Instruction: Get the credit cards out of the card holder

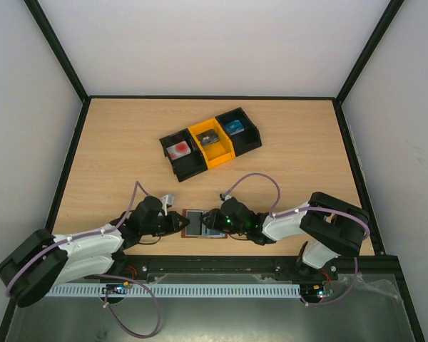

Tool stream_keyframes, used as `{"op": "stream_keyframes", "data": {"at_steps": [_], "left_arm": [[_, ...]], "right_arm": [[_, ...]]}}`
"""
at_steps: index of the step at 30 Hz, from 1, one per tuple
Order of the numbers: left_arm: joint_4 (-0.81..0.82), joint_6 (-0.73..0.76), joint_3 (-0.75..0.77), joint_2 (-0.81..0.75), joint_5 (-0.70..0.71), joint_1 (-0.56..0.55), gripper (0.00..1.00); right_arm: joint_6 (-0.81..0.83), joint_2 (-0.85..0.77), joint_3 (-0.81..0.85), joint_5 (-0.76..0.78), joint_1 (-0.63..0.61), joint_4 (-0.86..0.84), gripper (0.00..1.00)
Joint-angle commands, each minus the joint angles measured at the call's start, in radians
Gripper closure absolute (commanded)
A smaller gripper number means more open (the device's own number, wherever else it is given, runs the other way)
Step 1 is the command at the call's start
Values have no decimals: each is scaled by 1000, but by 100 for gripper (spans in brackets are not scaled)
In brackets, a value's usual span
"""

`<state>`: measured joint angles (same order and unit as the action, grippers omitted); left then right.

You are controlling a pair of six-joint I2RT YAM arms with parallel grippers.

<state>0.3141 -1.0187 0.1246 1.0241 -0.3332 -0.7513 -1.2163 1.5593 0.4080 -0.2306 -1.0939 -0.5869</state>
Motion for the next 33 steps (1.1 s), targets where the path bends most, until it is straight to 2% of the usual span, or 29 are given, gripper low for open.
{"op": "stream_keyframes", "data": {"at_steps": [1, 13, 21, 33], "left_arm": [[48, 18, -38, 47, 21, 1, 87], [46, 32, -51, 72, 31, 1, 87], [71, 32, -68, 118, 25, 1, 97], [60, 29, -67, 144, 29, 2, 97]], "right_arm": [[-5, -9, -12, 4, -6, 10, 73], [2, 22, 9, -3, -7, -1, 73], [0, 31, 27, 15, -6, 32, 73], [-12, 25, 14, 10, -7, -20, 74]]}}
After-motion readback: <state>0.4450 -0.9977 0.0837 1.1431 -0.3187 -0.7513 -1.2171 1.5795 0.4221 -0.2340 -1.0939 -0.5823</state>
